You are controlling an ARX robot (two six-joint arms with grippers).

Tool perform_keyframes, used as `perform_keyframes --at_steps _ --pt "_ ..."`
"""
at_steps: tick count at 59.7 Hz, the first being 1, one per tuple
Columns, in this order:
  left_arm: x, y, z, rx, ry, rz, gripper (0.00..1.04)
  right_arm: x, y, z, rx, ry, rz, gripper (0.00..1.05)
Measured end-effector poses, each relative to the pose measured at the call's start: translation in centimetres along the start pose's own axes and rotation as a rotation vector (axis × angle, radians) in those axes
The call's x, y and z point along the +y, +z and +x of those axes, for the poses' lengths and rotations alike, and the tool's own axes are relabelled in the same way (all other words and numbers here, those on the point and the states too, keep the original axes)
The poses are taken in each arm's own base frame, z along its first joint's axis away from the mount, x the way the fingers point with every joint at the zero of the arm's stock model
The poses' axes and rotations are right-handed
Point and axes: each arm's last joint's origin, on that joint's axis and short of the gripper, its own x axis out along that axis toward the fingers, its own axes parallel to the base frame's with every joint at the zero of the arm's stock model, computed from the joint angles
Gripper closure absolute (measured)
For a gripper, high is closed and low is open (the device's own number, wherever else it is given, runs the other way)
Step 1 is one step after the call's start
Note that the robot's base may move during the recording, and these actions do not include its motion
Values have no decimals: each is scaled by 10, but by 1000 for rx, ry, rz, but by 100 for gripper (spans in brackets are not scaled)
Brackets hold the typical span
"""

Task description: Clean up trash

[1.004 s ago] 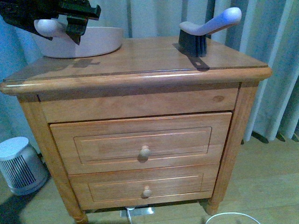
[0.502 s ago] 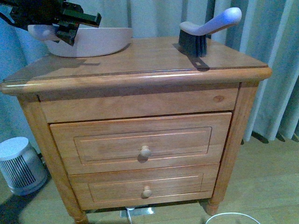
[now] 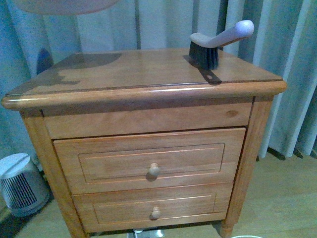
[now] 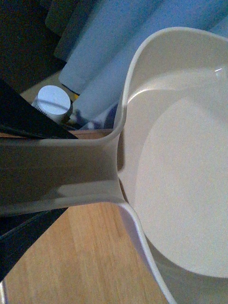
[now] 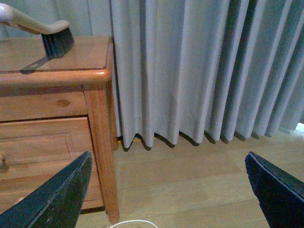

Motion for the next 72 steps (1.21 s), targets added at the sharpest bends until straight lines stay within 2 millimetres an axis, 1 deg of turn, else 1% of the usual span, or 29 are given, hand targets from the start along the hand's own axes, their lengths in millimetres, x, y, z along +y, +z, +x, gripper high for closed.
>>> perform_keyframes --at_steps 2,4,5,9,12,14,23,24,25,30,31,36,42,48,53,58,63,66,72 --pt "2 -2 -9 -14 2 4 77 0 0 0 0 0 0 7" --pt "5 -6 -23 -32 7 12 77 0 0 0 0 0 0 7" --pt "5 -7 -24 -33 8 12 77 0 0 0 0 0 0 7" --pt "9 -16 -46 -51 8 18 77 0 0 0 0 0 0 7" --pt "11 -23 -58 -60 11 20 77 0 0 0 0 0 0 7" --pt "14 -31 -70 -67 12 18 77 0 0 0 0 0 0 7" --pt "26 -60 -113 -96 31 -5 77 0 0 0 0 0 0 7" --pt "29 -64 -120 -104 37 -10 77 0 0 0 0 0 0 7" --pt "29 -65 -122 -106 37 -13 77 0 0 0 0 0 0 7" --pt "35 -80 -150 -141 56 -39 77 0 0 0 0 0 0 7" --pt "36 -81 -153 -144 58 -42 77 0 0 0 0 0 0 7" --pt "36 -95 -183 -198 71 -55 77 0 0 0 0 0 0 7" --pt "33 -106 -208 -258 87 -59 77 0 0 0 0 0 0 7" --pt "26 -118 -225 -301 104 -60 77 0 0 0 0 0 0 7" --pt "20 -129 -230 -332 120 -66 77 0 0 0 0 0 0 7" --pt "14 -140 -229 -353 126 -74 77 0 0 0 0 0 0 7" --pt "9 -152 -222 -348 136 -76 77 0 0 0 0 0 0 7" --pt "7 -156 -220 -338 136 -73 77 0 0 0 0 0 0 7" --pt "7 -157 -219 -335 137 -72 77 0 0 0 0 0 0 7"
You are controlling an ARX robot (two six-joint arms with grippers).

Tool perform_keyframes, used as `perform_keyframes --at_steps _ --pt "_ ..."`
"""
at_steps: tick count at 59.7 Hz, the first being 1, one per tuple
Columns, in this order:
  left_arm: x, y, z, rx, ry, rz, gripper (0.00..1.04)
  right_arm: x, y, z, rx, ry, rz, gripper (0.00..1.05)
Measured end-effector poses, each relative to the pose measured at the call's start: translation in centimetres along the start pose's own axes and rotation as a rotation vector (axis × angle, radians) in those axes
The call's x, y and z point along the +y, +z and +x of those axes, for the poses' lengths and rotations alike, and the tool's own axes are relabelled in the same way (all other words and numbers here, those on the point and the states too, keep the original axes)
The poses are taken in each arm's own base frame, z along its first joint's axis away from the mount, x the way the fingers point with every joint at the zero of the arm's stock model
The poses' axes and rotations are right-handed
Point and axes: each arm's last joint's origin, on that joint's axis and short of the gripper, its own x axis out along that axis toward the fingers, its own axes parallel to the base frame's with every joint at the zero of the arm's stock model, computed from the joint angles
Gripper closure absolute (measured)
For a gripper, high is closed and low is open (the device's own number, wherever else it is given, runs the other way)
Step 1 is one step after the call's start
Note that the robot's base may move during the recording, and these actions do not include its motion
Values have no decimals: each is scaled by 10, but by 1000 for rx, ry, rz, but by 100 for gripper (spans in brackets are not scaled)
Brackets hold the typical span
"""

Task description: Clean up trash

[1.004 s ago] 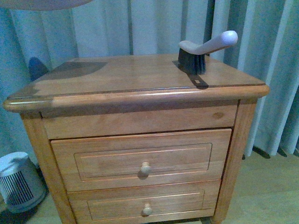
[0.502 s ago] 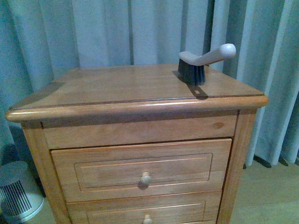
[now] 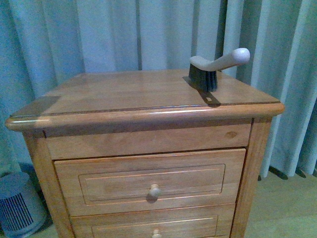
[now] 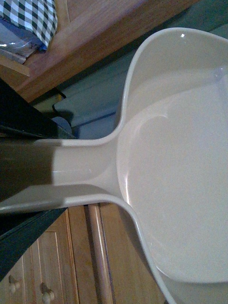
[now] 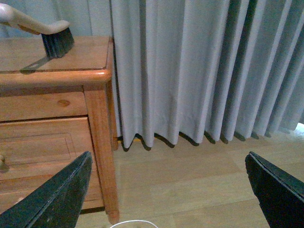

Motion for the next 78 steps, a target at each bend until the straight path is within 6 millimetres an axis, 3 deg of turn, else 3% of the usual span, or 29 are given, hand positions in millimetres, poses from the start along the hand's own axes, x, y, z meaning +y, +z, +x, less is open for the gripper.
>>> perform_keyframes --at_steps 25,31,35,39,53,62,68,74,78 --pt "0 0 -1 -4 1 -2 77 0 0 0 2 9 3 7" --pt "0 0 -1 -5 2 -2 77 -2 5 5 113 319 94 7" --pt "0 0 -1 -6 -3 -2 77 0 21 12 161 515 158 7" --pt "0 0 -1 -6 5 -3 77 3 51 24 159 633 171 7" --pt "0 0 -1 -6 4 -4 77 27 162 81 80 614 102 7" --pt "0 0 -1 -6 3 -4 77 52 213 129 157 564 94 7" --pt "0 1 -1 -7 3 -4 77 73 231 166 268 508 87 7" --pt "0 1 -1 -7 3 -4 77 100 233 203 423 459 75 7" --pt "0 1 -1 -7 3 -4 77 115 234 216 471 438 66 7"
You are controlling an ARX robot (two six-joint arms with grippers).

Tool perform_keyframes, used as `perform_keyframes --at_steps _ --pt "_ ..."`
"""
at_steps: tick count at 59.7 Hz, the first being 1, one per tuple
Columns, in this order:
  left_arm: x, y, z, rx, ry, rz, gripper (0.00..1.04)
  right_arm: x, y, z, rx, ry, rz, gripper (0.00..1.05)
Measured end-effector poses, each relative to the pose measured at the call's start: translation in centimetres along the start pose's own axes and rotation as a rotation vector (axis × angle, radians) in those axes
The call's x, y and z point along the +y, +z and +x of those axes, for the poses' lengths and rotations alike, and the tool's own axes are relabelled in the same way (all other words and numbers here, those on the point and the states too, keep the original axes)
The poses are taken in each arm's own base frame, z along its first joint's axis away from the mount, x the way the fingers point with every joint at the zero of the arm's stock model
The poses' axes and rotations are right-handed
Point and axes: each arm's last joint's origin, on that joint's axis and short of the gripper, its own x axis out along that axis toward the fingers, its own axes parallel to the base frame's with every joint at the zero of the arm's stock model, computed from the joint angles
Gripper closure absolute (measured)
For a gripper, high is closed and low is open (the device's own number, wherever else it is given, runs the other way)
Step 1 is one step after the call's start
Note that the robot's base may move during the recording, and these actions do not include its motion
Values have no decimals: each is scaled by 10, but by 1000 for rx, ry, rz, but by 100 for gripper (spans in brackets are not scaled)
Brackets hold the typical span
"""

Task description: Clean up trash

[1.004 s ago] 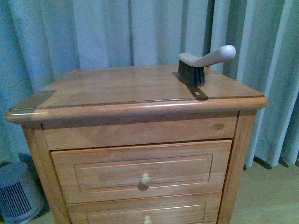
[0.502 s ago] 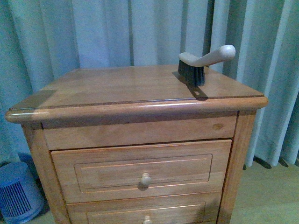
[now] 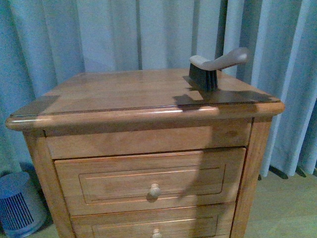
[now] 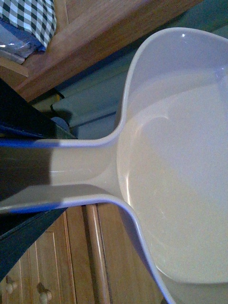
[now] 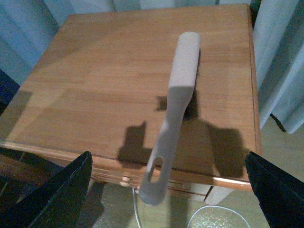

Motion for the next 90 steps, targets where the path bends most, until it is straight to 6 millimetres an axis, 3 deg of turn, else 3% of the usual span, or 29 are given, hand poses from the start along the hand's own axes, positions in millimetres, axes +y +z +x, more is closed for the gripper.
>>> perform_keyframes --at_steps 10,29,66,90 --pt "0 0 0 0 0 0 77 21 15 41 76 -80 -7 7" --pt "0 0 0 0 0 0 77 16 5 92 178 -191 44 7" --pt "0 0 0 0 0 0 77 19 -23 131 219 -205 115 7" --pt "0 0 0 0 0 0 77 13 -27 141 213 -219 141 7"
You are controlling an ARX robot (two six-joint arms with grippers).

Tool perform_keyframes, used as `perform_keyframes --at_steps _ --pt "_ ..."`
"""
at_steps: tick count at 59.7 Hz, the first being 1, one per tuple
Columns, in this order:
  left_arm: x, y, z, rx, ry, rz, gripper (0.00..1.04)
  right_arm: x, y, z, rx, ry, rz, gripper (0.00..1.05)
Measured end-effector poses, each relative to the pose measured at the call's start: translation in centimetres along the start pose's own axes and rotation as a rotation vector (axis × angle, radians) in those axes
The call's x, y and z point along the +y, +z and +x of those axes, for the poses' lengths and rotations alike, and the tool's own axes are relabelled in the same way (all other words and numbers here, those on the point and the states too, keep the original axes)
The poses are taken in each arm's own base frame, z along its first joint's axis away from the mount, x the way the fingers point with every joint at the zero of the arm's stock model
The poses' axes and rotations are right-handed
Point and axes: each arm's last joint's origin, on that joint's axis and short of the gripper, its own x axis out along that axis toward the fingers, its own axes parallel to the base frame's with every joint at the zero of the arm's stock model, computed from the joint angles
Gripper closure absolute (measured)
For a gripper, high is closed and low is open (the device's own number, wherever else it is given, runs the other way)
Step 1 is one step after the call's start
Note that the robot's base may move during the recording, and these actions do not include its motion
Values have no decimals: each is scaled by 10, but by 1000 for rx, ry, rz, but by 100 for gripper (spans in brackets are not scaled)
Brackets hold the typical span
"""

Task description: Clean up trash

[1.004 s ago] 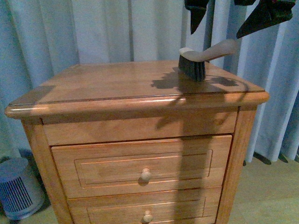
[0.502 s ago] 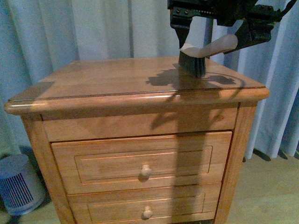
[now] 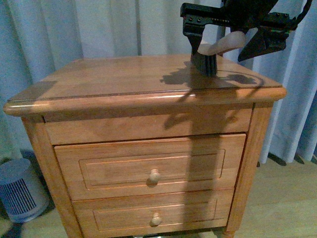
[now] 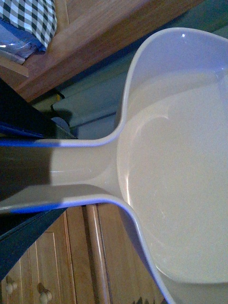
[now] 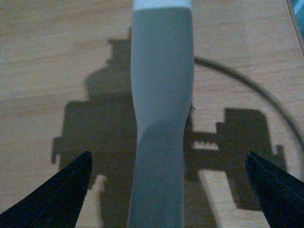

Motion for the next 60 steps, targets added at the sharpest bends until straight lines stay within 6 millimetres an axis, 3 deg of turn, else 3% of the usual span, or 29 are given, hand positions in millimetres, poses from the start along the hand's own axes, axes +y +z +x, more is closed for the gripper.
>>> perform_keyframes --at_steps 31,46,60 --pt "0 0 0 0 0 0 77 -5 -8 11 25 -22 21 84" --pt "0 0 0 0 0 0 77 -11 -6 13 15 -37 10 85" --pt "0 0 0 0 0 0 77 -11 3 6 -81 -82 -132 85"
